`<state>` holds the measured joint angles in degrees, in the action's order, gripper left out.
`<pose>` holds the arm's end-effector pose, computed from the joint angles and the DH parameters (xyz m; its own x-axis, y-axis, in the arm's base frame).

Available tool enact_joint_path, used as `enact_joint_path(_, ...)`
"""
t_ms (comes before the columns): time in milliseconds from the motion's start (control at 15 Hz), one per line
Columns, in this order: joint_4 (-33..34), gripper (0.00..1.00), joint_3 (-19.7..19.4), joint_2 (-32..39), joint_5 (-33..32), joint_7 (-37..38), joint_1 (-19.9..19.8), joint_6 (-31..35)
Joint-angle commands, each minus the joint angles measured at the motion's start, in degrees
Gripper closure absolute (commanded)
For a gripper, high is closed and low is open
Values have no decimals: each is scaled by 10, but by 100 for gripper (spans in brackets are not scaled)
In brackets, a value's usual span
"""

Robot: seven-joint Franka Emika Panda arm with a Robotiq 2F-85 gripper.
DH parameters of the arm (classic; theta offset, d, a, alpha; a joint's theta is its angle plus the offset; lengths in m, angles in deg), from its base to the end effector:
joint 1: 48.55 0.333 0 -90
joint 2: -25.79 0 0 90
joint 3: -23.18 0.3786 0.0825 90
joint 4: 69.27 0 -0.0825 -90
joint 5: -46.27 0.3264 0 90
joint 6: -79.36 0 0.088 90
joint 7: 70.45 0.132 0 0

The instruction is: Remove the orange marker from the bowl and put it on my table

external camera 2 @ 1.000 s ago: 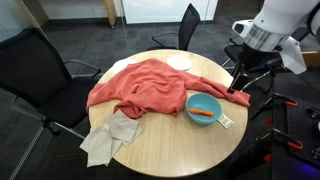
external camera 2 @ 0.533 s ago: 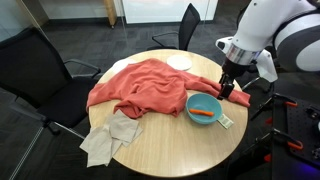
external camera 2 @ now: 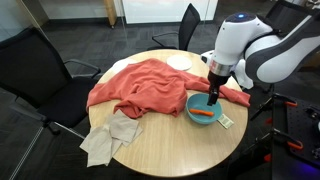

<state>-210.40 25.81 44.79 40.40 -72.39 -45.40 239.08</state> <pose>0.4739 0.0518 0.2527 0.9740 0.2264 -0.0077 0.2266 -0.9738 0.0197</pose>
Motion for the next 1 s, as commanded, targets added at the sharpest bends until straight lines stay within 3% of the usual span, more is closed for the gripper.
enact_joint_path(0, 35, 0, -16, 45, -17, 13, 18, 8)
enact_joint_path(400, 58, 0, -38, 89, -29, 38, 54, 18)
enact_joint_path(933, 78, 0, -108, 133, -70, 126, 135, 54)
